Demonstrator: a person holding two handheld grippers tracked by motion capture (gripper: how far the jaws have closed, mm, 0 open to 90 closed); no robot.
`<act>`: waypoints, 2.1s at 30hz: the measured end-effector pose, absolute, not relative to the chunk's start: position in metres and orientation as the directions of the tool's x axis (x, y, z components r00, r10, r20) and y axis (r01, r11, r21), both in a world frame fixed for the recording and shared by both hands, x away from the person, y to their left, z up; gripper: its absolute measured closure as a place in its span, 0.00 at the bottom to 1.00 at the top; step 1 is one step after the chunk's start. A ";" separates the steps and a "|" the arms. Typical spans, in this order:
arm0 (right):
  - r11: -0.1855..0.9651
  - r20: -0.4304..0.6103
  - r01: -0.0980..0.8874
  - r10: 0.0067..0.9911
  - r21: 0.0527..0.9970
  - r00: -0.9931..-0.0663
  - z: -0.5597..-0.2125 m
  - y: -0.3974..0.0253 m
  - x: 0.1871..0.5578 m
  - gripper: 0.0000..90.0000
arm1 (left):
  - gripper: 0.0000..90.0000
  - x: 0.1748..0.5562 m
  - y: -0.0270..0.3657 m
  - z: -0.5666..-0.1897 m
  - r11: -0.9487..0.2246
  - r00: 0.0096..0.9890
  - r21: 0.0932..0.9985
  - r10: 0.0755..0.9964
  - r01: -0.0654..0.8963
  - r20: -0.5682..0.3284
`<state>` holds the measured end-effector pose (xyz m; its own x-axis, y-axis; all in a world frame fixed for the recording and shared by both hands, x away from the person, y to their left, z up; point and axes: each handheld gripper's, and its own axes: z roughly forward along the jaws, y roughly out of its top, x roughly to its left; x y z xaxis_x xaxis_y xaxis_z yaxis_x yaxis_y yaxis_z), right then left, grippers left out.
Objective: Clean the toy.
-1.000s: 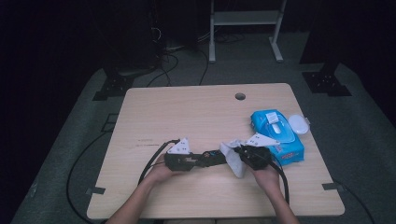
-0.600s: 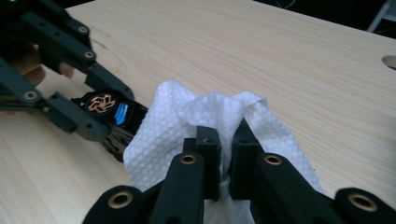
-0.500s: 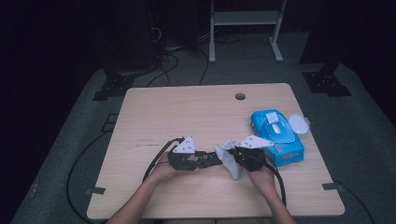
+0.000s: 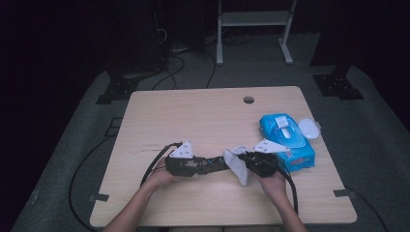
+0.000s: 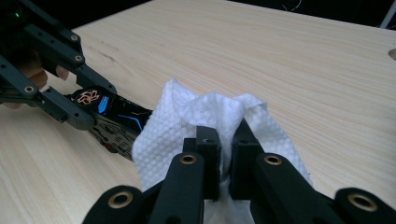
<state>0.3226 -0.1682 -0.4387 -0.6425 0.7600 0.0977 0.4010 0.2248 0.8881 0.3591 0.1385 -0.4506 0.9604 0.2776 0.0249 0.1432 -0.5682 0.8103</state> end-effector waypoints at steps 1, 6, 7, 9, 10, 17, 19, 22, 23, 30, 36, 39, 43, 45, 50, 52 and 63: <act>0.220 0.103 0.404 0.760 0.888 -0.642 -0.439 -0.169 0.322 0.94 | 0.73 0.359 0.140 -0.450 -0.569 0.960 0.809 0.279 0.146 0.023; 0.210 0.121 0.418 0.761 0.884 -0.638 -0.440 -0.178 0.320 0.94 | 0.68 0.360 0.138 -0.447 -0.574 0.958 0.801 0.287 0.166 0.007; 0.211 0.118 0.416 0.762 0.885 -0.637 -0.440 -0.181 0.319 0.94 | 0.65 0.359 0.135 -0.445 -0.581 0.957 0.797 0.288 0.165 0.012; 0.204 0.125 0.421 0.764 0.884 -0.633 -0.439 -0.185 0.318 0.94 | 0.61 0.360 0.128 -0.441 -0.601 0.958 0.785 0.284 0.152 0.031; 0.204 0.125 0.420 0.763 0.884 -0.634 -0.439 -0.186 0.317 0.94 | 0.59 0.360 0.123 -0.438 -0.608 0.958 0.780 0.286 0.150 0.038; 0.197 0.131 0.419 0.762 0.886 -0.634 -0.439 -0.192 0.314 0.94 | 0.56 0.367 0.094 -0.430 -0.664 0.959 0.733 0.275 0.145 0.059; 0.196 0.132 0.421 0.762 0.886 -0.634 -0.440 -0.193 0.314 0.94 | 0.56 0.369 0.088 -0.430 -0.677 0.958 0.719 0.281 0.155 0.058; 0.198 0.134 0.423 0.761 0.885 -0.635 -0.440 -0.193 0.314 0.94 | 0.56 0.373 0.079 -0.432 -0.695 0.958 0.699 0.281 0.167 0.051; 0.200 0.131 0.420 0.760 0.885 -0.637 -0.440 -0.192 0.314 0.94 | 0.56 0.373 0.077 -0.433 -0.700 0.960 0.695 0.277 0.167 0.049; 0.198 0.130 0.418 0.761 0.886 -0.635 -0.440 -0.191 0.314 0.94 | 0.59 0.380 0.061 -0.435 -0.742 0.961 0.645 0.273 0.183 0.041; 0.198 0.132 0.420 0.761 0.886 -0.636 -0.442 -0.190 0.315 0.94 | 0.59 0.382 0.047 -0.436 -0.780 0.965 0.601 0.257 0.176 0.052; 0.199 0.131 0.421 0.761 0.885 -0.635 -0.442 -0.189 0.315 0.94 | 0.60 0.383 0.043 -0.437 -0.796 0.964 0.579 0.259 0.176 0.063; 0.200 0.132 0.424 0.762 0.883 -0.634 -0.442 -0.189 0.317 0.94 | 0.63 0.382 0.041 -0.435 -0.810 0.968 0.565 0.239 0.158 0.071; 0.195 0.139 0.428 0.760 0.883 -0.635 -0.443 -0.188 0.317 0.94 | 0.63 0.379 0.040 -0.435 -0.812 0.970 0.567 0.227 0.140 0.085; 0.183 0.153 0.420 0.746 0.889 -0.649 -0.440 -0.185 0.318 0.94 | 0.64 0.376 0.043 -0.428 -0.768 0.973 0.628 0.219 0.125 0.074; 0.164 0.171 0.417 0.734 0.894 -0.657 -0.436 -0.183 0.318 0.94 | 0.64 0.373 0.047 -0.422 -0.732 0.977 0.673 0.205 0.109 0.065; 0.068 0.212 0.329 0.639 0.942 -0.740 -0.399 -0.165 0.311 0.94 | 0.65 0.359 0.069 -0.406 -0.562 0.976 0.822 0.214 0.089 0.041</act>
